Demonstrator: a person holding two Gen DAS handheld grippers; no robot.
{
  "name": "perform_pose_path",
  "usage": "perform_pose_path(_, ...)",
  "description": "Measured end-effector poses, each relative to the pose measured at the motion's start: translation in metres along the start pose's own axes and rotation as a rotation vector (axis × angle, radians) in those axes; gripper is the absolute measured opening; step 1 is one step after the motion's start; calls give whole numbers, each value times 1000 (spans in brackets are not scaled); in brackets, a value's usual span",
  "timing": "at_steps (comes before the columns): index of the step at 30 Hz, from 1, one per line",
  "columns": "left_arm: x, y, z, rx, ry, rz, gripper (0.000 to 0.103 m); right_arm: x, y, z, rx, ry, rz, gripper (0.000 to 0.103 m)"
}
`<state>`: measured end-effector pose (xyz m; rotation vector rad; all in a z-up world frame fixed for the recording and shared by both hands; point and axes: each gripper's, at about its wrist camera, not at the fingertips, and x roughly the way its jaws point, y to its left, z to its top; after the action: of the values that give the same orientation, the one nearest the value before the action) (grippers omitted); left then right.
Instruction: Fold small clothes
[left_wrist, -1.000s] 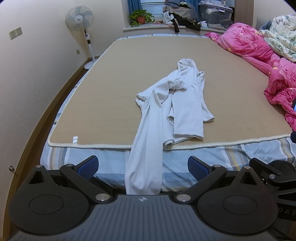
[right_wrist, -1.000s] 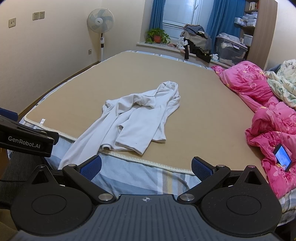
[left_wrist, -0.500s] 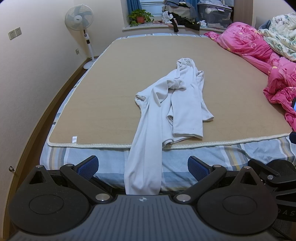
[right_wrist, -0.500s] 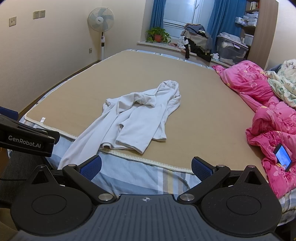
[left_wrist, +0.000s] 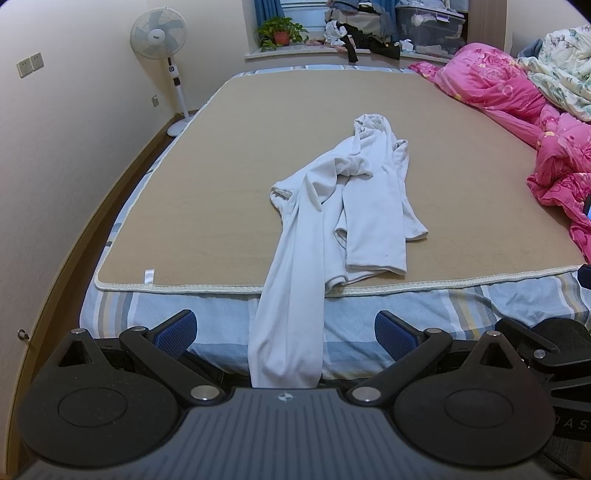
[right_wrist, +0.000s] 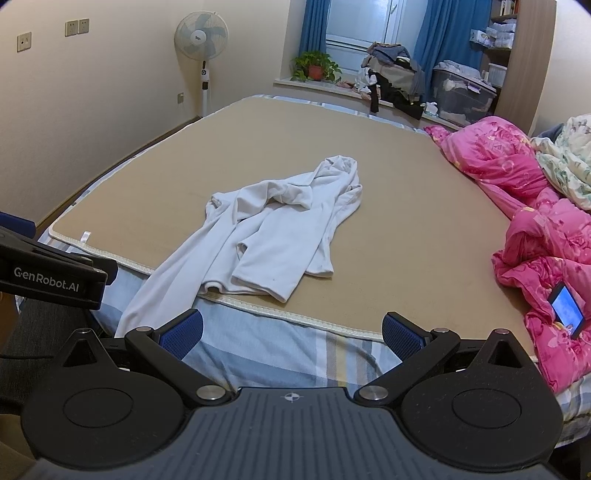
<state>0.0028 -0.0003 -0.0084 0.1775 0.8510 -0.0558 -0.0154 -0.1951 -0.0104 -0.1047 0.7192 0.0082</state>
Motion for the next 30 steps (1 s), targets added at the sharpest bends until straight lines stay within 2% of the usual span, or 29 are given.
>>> perform_pose_path(14, 8, 0, 4, 2, 21, -1, 103, 6, -1, -1, 0, 11, 4, 102)
perform_pose_path(18, 22, 20, 18, -58, 34, -30, 103, 14, -13, 2, 21, 11, -7, 102)
perform_pose_path(21, 41, 42, 40, -94, 6, -2, 103, 21, -38, 8, 109, -1, -61, 102)
perform_pose_path(25, 84, 51, 82, -43, -53, 4, 103, 43, -79, 12, 238, 31, -107, 102)
perform_pose_path(30, 174, 34, 150, 21, -72, -62, 103, 85, -120, 23, 332, 74, -147, 102)
